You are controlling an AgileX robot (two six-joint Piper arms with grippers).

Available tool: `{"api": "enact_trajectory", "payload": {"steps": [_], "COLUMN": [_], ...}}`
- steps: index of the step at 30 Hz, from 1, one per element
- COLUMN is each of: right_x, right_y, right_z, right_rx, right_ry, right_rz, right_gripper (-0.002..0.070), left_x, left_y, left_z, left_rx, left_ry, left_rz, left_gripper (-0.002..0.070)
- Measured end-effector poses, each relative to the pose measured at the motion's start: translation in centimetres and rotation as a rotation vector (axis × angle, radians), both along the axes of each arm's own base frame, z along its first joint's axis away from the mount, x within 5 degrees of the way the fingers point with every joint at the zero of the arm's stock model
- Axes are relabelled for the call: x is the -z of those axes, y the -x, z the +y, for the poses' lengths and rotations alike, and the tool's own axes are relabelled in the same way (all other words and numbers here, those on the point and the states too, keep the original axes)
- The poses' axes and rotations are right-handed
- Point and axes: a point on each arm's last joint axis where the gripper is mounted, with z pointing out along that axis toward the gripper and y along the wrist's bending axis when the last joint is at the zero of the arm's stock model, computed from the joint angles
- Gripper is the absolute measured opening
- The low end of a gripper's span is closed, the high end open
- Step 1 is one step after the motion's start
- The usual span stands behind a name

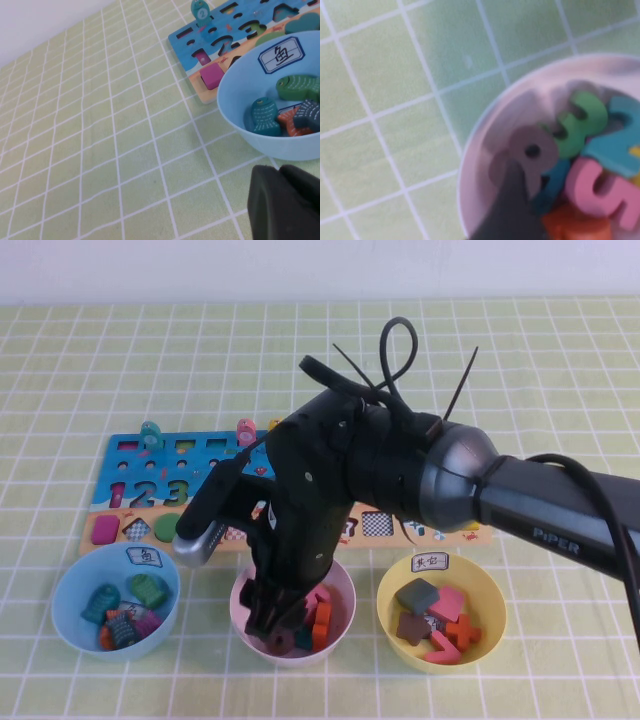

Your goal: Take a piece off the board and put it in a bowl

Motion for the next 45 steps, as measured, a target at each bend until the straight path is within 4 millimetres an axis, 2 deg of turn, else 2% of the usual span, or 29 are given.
{"api": "enact_trajectory", "payload": {"steps": [2,4,5,7,9,12,14,18,23,24,30,36,41,45], "right_x": [-0.4,-1.0,-1.6,-3.2,-5.7,-9.7,-11.6,-13.2,-12.7,-12.1,-10.8,-9.7,-8.3,-8.1], "right_y": [0.0,0.2,0.3,0.8,1.7,3.6,5.0,8.3,12.0,12.9,16.5,18.2,19.0,19.1], "right_z": [-0.1,-0.4,-0.5,-0.9,-1.6,-3.7,-5.6,-10.1,-15.1,-16.4,-21.4,-23.8,-24.6,-24.7], "right_rx": [0.027,0.043,0.047,0.054,0.06,0.076,0.091,0.107,0.118,0.118,0.106,0.105,0.099,0.099], "right_ry": [0.019,0.02,0.014,-0.026,-0.113,-0.277,-0.362,-0.493,-0.611,-0.631,-0.741,-0.781,-0.659,-0.644], "right_rz": [0.015,0.02,0.02,0.021,-0.003,-0.078,-0.133,-0.23,-0.329,-0.355,-0.483,-0.518,-0.429,-0.418], "right_gripper": [0.0383,0.0193,0.0124,0.0051,0.0015,-0.0007,-0.0011,-0.0015,-0.0015,-0.0015,-0.0015,-0.0016,-0.0016,-0.0016], "left_x": [0.0,0.0,0.0,0.0,0.0,0.0,0.0,0.0,0.0,0.0,0.0,0.0,0.0,0.0], "left_y": [0.0,0.0,0.0,0.0,0.0,0.0,0.0,0.0,0.0,0.0,0.0,0.0,0.0,0.0], "left_z": [0.0,0.0,0.0,0.0,0.0,0.0,0.0,0.0,0.0,0.0,0.0,0.0,0.0,0.0], "left_rx": [0.0,0.0,0.0,0.0,0.0,0.0,0.0,0.0,0.0,0.0,0.0,0.0,0.0,0.0], "left_ry": [0.0,0.0,0.0,0.0,0.0,0.0,0.0,0.0,0.0,0.0,0.0,0.0,0.0,0.0], "left_rz": [0.0,0.0,0.0,0.0,0.0,0.0,0.0,0.0,0.0,0.0,0.0,0.0,0.0,0.0], "left_gripper": [-0.0005,-0.0005,-0.0005,-0.0005,-0.0005,-0.0005,-0.0005,-0.0005,-0.0005,-0.0004,-0.0005,-0.0005,-0.0005,-0.0005]}}
